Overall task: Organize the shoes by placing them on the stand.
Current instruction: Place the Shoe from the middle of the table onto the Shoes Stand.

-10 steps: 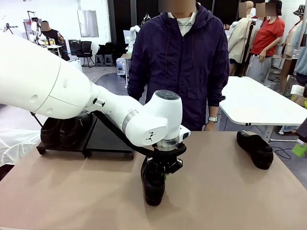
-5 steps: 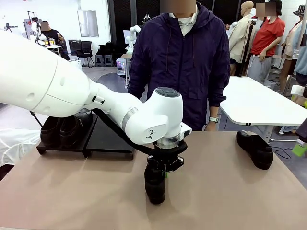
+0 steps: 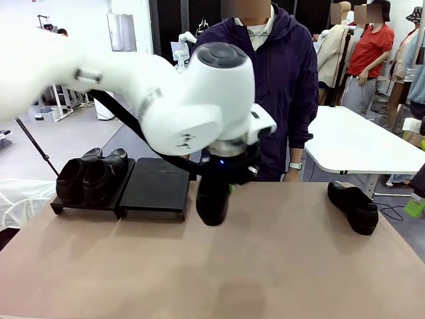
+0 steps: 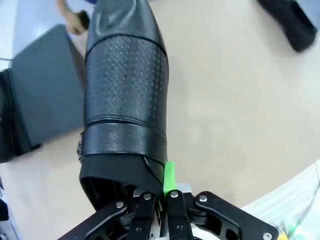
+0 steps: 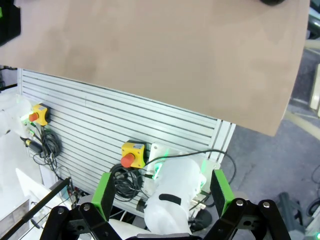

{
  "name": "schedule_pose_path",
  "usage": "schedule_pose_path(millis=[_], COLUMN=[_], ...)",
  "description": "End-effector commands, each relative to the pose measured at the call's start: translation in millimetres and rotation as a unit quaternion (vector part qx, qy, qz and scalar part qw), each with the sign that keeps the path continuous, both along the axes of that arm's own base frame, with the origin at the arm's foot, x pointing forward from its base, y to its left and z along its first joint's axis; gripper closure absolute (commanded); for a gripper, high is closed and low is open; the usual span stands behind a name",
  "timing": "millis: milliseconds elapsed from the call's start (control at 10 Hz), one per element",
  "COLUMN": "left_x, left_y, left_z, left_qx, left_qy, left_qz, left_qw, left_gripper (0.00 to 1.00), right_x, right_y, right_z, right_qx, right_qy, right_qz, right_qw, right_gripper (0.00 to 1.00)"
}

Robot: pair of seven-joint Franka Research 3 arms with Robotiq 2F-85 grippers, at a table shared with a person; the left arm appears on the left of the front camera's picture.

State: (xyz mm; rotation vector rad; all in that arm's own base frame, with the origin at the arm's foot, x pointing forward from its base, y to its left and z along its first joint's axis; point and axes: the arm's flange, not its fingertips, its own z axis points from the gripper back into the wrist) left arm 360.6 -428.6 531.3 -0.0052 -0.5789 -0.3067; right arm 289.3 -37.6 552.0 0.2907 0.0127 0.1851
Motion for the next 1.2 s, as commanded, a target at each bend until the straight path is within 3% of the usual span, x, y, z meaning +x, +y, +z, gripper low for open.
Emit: schedule_pose_path(millis=[0,100,400,800,900,1100], left_x=[3,4,8,27,23,23], left_y=[54,98,183,211,214,214], left_z=[-17,-10,-1,-12,-11,-11], left_qx=[-0.011,-0.006,-0.001,-0.036,-0.013,-0.013], left_qy=[-0.08,-0.137,-0.181,-0.091,-0.137,-0.137], left_qz=[0.098,0.172,0.253,0.203,0.243,0.243], left_qw=[0.992,0.975,0.951,0.974,0.96,0.96], left_gripper=[1.0,1.0,1.0,1.0,1.0,1.0], right_x=[0,0,0,0,0,0], right_y=[0,0,0,0,0,0], right_z=[1,1,1,1,1,1], right_qx=[0.005,0.005,0.005,0.005,0.005,0.005], right_qy=[0.002,0.002,0.002,0.002,0.002,0.002], right_qz=[0.001,0.001,0.001,0.001,0.001,0.001], right_qw=[1.0,1.0,1.0,1.0,1.0,1.0], right_gripper=[0.0,0.0,0.0,0.0,0.0,0.0])
